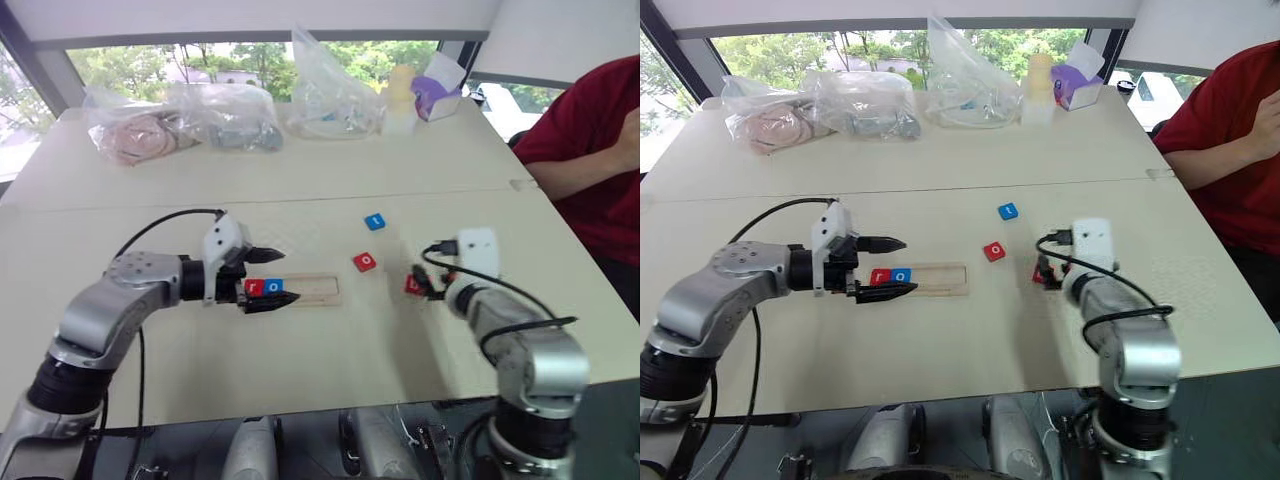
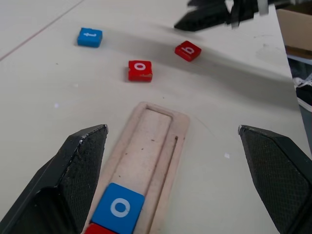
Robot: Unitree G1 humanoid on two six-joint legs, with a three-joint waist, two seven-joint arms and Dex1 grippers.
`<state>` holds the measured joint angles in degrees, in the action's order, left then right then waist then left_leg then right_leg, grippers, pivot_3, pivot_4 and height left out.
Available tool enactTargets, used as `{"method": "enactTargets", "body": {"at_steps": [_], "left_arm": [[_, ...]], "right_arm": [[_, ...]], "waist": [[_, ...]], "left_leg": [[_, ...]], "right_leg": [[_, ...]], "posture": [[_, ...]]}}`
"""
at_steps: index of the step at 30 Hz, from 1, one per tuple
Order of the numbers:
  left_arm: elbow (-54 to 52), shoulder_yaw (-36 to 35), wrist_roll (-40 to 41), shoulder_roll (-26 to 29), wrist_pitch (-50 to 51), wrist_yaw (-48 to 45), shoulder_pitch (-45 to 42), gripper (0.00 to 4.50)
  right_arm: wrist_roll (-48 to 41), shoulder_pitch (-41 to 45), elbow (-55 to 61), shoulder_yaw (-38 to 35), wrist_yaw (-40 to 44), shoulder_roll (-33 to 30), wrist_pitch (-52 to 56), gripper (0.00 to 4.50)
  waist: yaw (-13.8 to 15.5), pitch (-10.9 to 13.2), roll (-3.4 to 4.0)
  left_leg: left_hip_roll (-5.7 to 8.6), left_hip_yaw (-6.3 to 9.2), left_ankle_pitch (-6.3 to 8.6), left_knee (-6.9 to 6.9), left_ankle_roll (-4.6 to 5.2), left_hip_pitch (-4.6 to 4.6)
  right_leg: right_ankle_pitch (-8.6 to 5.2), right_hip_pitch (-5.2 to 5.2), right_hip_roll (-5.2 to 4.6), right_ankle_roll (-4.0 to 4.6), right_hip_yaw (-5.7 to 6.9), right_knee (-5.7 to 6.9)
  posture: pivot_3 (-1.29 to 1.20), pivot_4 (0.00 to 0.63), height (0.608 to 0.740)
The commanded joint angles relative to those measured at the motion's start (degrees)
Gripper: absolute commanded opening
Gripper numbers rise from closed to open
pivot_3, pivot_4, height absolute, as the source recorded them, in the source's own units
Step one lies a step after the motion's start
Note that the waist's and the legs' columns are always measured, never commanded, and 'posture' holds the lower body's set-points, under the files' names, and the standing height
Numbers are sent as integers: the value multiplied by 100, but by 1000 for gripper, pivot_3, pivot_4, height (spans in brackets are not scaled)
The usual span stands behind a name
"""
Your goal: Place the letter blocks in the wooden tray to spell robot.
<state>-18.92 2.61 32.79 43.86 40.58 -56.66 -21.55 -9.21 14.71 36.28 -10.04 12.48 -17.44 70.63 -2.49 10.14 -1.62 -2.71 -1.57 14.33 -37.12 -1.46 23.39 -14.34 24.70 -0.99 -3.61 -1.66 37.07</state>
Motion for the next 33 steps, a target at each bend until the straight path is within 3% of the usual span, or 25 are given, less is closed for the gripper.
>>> {"method": "enactTargets", "body": {"at_steps": [1, 4, 9, 15, 24, 27, 32, 33], "left_arm": [[-359, -94, 253, 319, 101, -417, 10, 4500], [-491, -82, 285, 617, 91, -700, 45, 4500], [-601, -185, 312, 844, 156, -764, -39, 4500], [-623, -168, 240, 915, 155, -653, -21, 4500], [-644, -163, 229, 1020, 227, -583, 196, 4500], [-628, -200, 230, 1019, 242, -522, 223, 4500], [-547, -245, 147, 1133, 168, -536, 359, 4500], [-493, -275, 129, 1163, 149, -554, 388, 4500]], "right_arm": [[-733, -464, -283, -47, 2063, -1177, -1463, 4432], [-1065, -859, -963, -135, 3647, -2182, -2740, 4432], [-870, -892, -2577, 218, 4807, -2970, -4215, 4432], [-484, -228, -4076, 693, 4985, -2785, -5422, 4432], [-277, 513, -5190, 1094, 5195, -2475, -6163, 4432], [-383, 490, -5199, 1149, 5376, -2423, -6135, 3594], [-449, 444, -5025, 1129, 5395, -2348, -6122, 1129], [-479, 484, -4942, 1118, 5365, -2325, -6049, 1136]], "waist": [[2, 2, 0], [16, 5, 0], [3, 7, -4], [1, 7, -2], [26, 9, 0], [34, 9, 0], [28, 8, 0], [20, 9, 0]], "left_leg": [[0, 2, 0, 6, 0, -1], [-2, 3, 3, 7, 5, -1], [-4, 0, 3, -4, 5, -8], [-7, 0, 3, -6, 5, -10], [-6, -1, 3, -7, 5, -8], [-6, -1, 3, -8, 5, -8], [-7, -1, 3, -8, 5, -10], [-7, 0, 3, -8, 5, -10]], "right_leg": [[-1, 0, 1, -3, 1, 1], [-5, 0, 5, -3, 2, 0], [-9, -6, 8, -2, 1, 1], [-3, -6, 12, 6, -1, 5], [2, -6, 12, -1, -2, 8], [3, -6, 11, -3, -2, 8], [4, -7, 12, -4, -2, 11], [4, -7, 12, -4, -2, 11]], "posture": [[0, 150, 738], [0, 150, 738], [0, 150, 738], [0, 150, 738], [0, 150, 738], [0, 150, 738], [0, 150, 738], [0, 150, 738]]}}
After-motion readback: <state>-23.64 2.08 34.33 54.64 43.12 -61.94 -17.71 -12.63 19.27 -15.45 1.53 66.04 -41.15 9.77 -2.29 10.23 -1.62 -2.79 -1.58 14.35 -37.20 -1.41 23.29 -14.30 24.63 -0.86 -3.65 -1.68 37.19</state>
